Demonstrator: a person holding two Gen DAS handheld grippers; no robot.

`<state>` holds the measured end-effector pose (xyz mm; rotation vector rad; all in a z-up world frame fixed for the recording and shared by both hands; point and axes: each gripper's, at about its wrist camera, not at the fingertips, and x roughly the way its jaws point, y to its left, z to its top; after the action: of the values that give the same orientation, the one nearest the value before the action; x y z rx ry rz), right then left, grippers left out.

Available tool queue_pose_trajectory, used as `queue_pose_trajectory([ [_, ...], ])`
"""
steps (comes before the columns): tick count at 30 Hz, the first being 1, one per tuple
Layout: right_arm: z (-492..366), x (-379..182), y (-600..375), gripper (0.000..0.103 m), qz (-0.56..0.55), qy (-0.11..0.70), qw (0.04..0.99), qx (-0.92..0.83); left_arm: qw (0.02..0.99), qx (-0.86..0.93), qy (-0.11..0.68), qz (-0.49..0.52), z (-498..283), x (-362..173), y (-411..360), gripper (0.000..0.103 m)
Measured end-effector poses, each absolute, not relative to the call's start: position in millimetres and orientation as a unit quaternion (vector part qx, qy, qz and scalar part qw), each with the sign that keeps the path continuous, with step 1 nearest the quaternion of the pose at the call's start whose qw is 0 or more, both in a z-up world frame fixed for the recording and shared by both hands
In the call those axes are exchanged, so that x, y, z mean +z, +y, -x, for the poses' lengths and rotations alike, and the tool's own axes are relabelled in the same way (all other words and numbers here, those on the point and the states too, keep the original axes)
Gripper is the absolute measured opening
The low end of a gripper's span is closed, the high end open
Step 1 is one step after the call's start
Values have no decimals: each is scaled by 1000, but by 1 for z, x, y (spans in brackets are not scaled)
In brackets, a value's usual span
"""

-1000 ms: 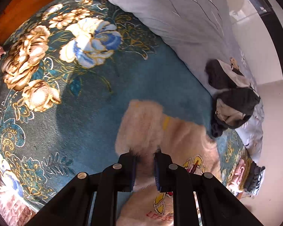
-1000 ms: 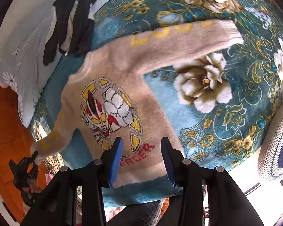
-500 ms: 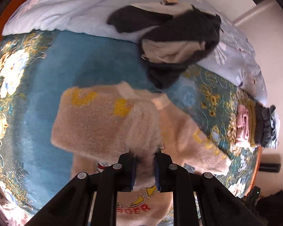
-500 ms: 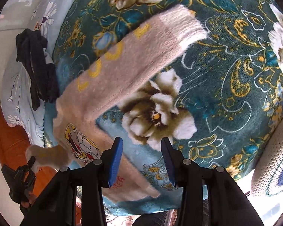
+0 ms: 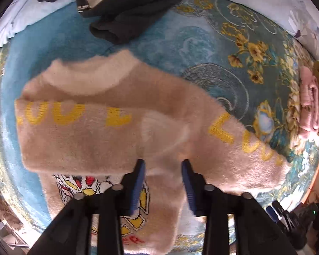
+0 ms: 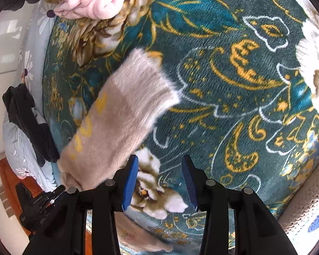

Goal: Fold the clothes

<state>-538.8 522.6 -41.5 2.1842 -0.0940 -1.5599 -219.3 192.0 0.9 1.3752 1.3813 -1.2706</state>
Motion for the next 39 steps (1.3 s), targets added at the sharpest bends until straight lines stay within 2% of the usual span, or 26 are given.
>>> queue_pose_trajectory([
  [3,550,-50,520,43,-789,-53,212,-574,391,-504,559,-529,208,11,196,55],
  [7,560,-59,517,43,-785,-95,184,-584,415,-485,577,-510,169,27,207,58],
  [8,561,-62,515,47,-785,-103,176,-585,422,-477,587,-500,156,31,210,58],
  [9,561,-64,513,55,-785,-110,169,-586,430,-468,599,-488,140,34,215,58],
  [10,561,-66,511,60,-785,-117,162,-587,439,-457,609,-477,123,37,220,58],
  [11,562,-68,509,63,-785,-125,155,-587,449,-446,618,-466,106,41,226,58],
  [13,559,-64,503,63,-780,-122,146,-597,468,-424,634,-447,76,46,238,58],
  [14,558,-62,499,59,-774,-126,153,-601,477,-413,641,-437,64,46,246,58],
  [16,556,-59,490,41,-770,-119,156,-607,491,-391,659,-415,35,47,261,58],
  [17,554,-58,484,25,-771,-108,153,-608,497,-380,668,-403,22,48,269,58],
  [19,551,-45,475,17,-761,-106,164,-618,506,-362,686,-377,-2,49,282,58],
  [23,540,-7,451,16,-733,-96,210,-640,505,-357,704,-349,-28,50,295,58],
  [27,516,59,409,16,-674,-31,308,-671,491,-380,713,-327,-31,46,302,58],
  [32,452,114,359,16,-635,4,414,-652,464,-413,715,-321,-35,45,307,58],
  [39,321,136,291,16,-625,52,522,-579,467,-425,710,-312,-91,44,326,59],
])
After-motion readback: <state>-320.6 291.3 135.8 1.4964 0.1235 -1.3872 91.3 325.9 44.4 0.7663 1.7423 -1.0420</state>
